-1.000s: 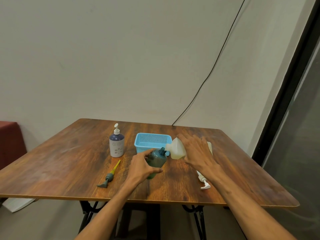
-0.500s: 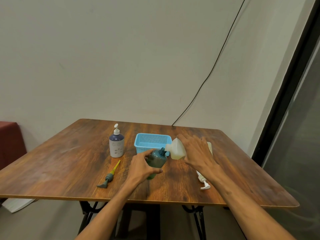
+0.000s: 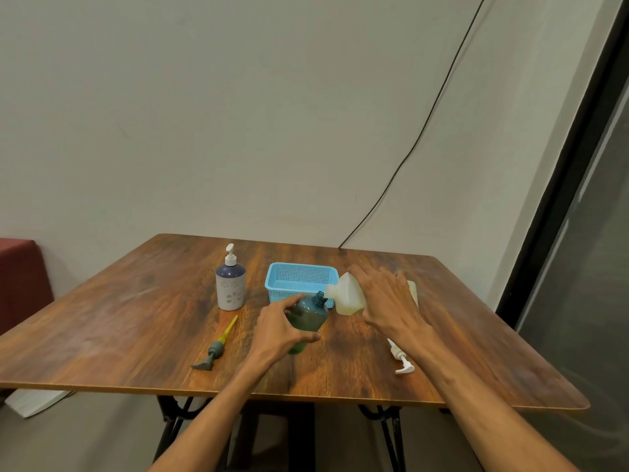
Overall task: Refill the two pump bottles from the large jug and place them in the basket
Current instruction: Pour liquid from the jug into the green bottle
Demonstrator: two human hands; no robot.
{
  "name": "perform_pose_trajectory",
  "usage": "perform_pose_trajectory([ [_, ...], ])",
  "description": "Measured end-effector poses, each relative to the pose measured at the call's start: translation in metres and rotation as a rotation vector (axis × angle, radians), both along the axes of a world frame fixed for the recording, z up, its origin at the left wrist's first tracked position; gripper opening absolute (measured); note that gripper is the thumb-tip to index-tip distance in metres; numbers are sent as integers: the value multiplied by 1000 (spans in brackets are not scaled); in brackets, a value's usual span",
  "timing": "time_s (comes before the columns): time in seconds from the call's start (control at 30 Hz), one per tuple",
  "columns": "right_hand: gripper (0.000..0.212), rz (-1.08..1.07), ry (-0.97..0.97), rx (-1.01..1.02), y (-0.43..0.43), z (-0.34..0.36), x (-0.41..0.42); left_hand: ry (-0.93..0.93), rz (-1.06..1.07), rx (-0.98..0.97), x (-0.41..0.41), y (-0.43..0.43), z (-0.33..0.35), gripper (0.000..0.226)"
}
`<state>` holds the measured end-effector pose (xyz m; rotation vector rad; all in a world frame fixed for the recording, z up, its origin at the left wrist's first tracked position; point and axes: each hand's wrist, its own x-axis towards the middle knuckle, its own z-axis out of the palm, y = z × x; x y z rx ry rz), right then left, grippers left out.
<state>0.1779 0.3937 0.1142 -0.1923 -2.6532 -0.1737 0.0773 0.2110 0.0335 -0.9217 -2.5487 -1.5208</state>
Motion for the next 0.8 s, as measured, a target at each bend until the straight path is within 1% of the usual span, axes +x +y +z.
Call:
perform_pose_trajectory([
  [0.8,64,-12,-1,21,2,1,-1,15,-2,12,-4,1,-1,87],
])
